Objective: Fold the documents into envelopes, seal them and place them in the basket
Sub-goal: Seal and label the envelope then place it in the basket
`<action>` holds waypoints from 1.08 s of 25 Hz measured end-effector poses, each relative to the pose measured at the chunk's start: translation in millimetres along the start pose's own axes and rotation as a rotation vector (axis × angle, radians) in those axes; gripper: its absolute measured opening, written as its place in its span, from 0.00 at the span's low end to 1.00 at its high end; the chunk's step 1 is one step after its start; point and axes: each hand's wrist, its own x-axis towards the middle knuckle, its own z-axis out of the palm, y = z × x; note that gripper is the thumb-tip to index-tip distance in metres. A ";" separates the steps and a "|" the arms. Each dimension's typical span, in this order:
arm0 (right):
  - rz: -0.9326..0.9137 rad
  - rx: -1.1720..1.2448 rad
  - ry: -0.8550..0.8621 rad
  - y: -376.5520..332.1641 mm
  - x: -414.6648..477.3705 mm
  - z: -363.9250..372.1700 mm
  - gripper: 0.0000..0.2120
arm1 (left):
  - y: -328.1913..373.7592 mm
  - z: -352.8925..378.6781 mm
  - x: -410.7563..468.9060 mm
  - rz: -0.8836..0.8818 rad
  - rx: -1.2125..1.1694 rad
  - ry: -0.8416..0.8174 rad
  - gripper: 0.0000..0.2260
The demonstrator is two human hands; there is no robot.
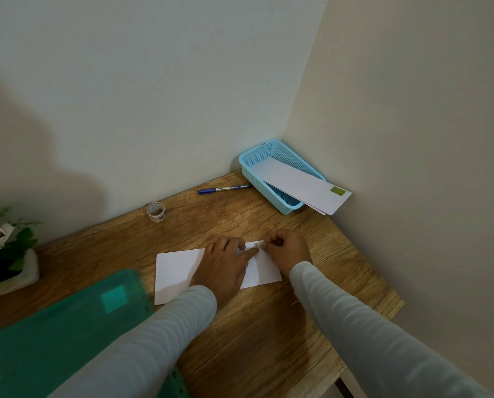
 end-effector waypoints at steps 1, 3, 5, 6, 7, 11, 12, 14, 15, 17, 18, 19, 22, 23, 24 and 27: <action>-0.008 -0.010 -0.001 -0.4 -0.3 -0.5 0.03 | 0.0 -0.2 0.3 -0.002 -0.002 0.002 0.20; -0.018 -0.022 0.000 -1.1 -1.3 -2.0 0.05 | -0.1 -0.1 0.4 -0.003 -0.003 0.005 0.19; -0.002 -0.009 0.015 -1.6 -0.6 -4.7 0.09 | -0.4 0.5 0.7 -0.007 -0.004 0.003 0.19; 0.009 0.004 0.027 -2.0 0.2 -6.1 0.10 | -0.4 0.6 0.7 -0.009 -0.007 0.001 0.19; 0.020 0.012 0.037 -2.0 0.8 -7.1 0.10 | -0.1 0.7 0.5 -0.009 -0.009 -0.002 0.19; 0.050 -0.003 0.068 -4.2 3.0 -6.3 0.09 | -0.4 -0.3 1.5 -0.014 -0.018 -0.013 0.19; 0.052 -0.023 0.078 -5.3 2.9 -5.4 0.09 | -0.2 -0.5 1.6 -0.018 -0.023 -0.019 0.19; 0.051 -0.077 0.081 -6.4 2.1 -4.6 0.09 | -0.4 -0.4 1.4 -0.029 -0.031 -0.029 0.19; 0.039 -0.095 0.070 -5.4 1.0 -5.0 0.10 | -0.5 -0.4 1.4 -0.032 -0.032 -0.032 0.19; -0.011 -0.095 0.032 1.1 -3.4 -6.0 0.10 | -0.9 0.0 1.1 -0.028 -0.025 -0.037 0.19; -0.032 -0.083 0.016 4.1 -6.3 -6.9 0.10 | -1.2 0.2 1.1 -0.026 -0.025 -0.037 0.19; -0.042 -0.074 0.007 5.9 -8.0 -7.6 0.10 | -1.5 -0.3 1.2 -0.027 -0.029 -0.034 0.19; 0.003 -0.084 0.022 2.4 -3.0 -7.3 0.11 | -1.0 -0.5 1.2 -0.031 -0.044 -0.043 0.19; 0.023 -0.095 0.031 -0.9 -1.6 -7.0 0.11 | -0.6 -0.2 0.7 -0.030 -0.043 -0.052 0.19; 0.034 -0.107 0.036 -4.0 -0.8 -6.1 0.11 | -0.9 -0.4 0.7 -0.030 -0.044 -0.053 0.19; 0.020 -0.153 0.016 -2.9 -4.2 -4.3 0.10 | -1.6 0.0 0.9 -0.050 -0.079 -0.032 0.18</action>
